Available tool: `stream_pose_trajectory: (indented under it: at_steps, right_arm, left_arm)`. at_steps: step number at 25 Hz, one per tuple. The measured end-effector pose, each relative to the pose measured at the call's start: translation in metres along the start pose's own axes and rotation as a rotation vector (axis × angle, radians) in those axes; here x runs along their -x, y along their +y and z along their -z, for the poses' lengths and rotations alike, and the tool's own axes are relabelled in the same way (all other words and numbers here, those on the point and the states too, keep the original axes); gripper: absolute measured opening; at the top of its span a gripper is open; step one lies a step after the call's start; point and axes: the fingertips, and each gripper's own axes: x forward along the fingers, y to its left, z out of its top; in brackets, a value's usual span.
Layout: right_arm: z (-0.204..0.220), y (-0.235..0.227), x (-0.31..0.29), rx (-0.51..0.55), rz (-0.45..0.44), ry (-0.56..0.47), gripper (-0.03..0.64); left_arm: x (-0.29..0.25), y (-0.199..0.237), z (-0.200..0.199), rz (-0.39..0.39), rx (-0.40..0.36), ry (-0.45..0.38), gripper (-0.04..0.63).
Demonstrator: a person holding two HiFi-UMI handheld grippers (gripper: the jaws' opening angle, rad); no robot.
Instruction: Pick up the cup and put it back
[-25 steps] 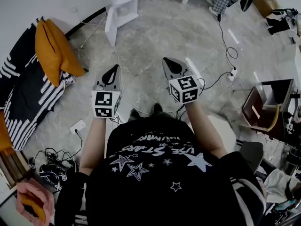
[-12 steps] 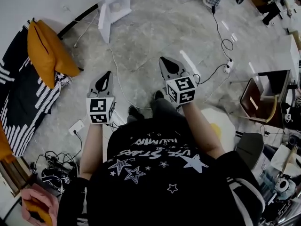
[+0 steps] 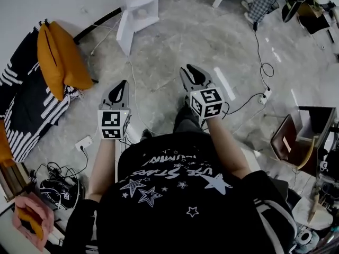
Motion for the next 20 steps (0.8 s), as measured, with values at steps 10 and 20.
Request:
stream_pose_trajectory:
  at_steps: [10,20]
  right_arm:
    - [-0.038,-0.147,-0.077,0.047,-0.244,0.054,0.177]
    - [-0.047,-0.212,-0.12,0.058,-0.353,0.096,0.227]
  left_arm:
    - [-0.099,-0.01,-0.069,-0.311,0.07,-0.003,0.009]
    - [-0.149,-0.01,-0.088,-0.465,0.102,0.041,0.009]
